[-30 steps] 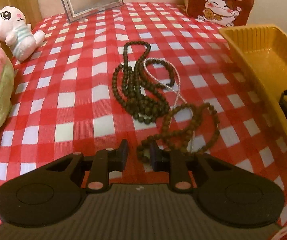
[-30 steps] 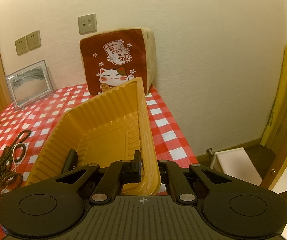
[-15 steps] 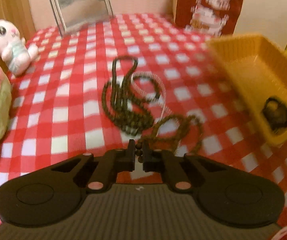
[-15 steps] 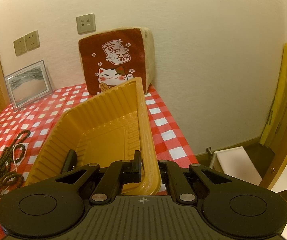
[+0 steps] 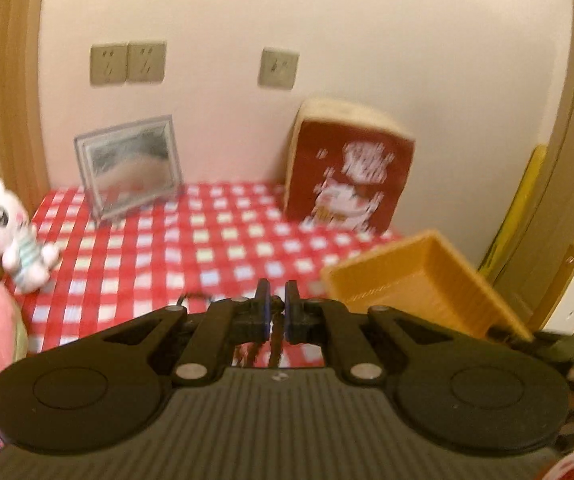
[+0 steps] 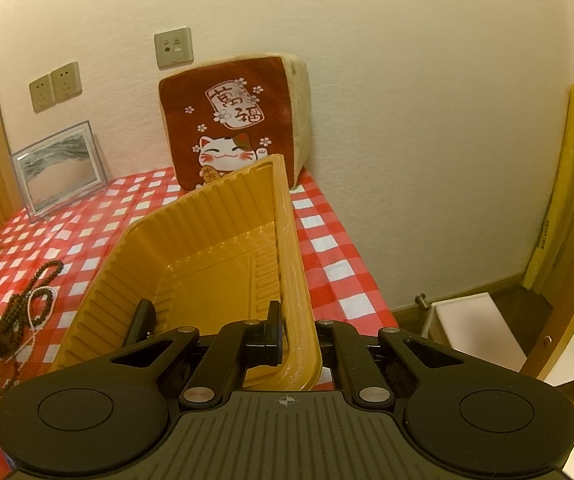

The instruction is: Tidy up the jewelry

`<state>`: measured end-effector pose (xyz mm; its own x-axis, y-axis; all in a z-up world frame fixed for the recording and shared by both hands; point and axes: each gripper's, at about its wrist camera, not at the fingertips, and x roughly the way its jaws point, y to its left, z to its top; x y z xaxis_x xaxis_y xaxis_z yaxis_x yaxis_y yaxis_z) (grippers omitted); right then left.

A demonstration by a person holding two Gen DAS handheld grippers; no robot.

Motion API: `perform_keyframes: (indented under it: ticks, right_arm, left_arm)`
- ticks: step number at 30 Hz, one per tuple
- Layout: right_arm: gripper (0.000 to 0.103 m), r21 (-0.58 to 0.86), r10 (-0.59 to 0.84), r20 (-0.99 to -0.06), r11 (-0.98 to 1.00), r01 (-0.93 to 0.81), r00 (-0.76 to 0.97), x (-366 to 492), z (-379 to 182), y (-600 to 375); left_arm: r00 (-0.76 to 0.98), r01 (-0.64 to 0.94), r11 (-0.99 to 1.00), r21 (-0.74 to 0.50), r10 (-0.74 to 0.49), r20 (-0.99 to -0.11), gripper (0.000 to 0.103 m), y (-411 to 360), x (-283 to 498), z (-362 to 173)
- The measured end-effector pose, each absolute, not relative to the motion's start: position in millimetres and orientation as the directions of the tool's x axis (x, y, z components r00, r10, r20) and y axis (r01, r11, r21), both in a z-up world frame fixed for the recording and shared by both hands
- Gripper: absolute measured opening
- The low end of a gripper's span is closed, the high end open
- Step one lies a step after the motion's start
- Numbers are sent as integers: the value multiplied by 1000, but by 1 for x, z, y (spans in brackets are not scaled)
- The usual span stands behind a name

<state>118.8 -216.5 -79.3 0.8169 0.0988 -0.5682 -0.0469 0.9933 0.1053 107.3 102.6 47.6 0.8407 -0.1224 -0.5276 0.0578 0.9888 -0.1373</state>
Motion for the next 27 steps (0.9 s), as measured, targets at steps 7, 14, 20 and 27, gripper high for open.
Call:
perform_keyframes:
  ticks: [7, 14, 20, 27]
  right_arm:
    - [5, 105, 100, -567, 993, -48, 817, 118, -78, -216]
    - [5, 103, 98, -567, 994, -47, 818, 117, -78, -215]
    - [5, 101, 97, -565, 994, -49, 819, 116, -78, -214]
    - [6, 97, 97, -561, 994, -51, 822, 115, -75, -212]
  left_arm:
    - [871, 125, 982, -143, -177, -458, 5, 87, 107, 81]
    - [885, 210, 966, -150, -253, -391, 5, 66, 118, 100]
    - [876, 285, 942, -174, -330, -351, 5, 36, 139, 105]
    - [844, 362, 905, -223, -420, -333, 5, 5, 164, 101]
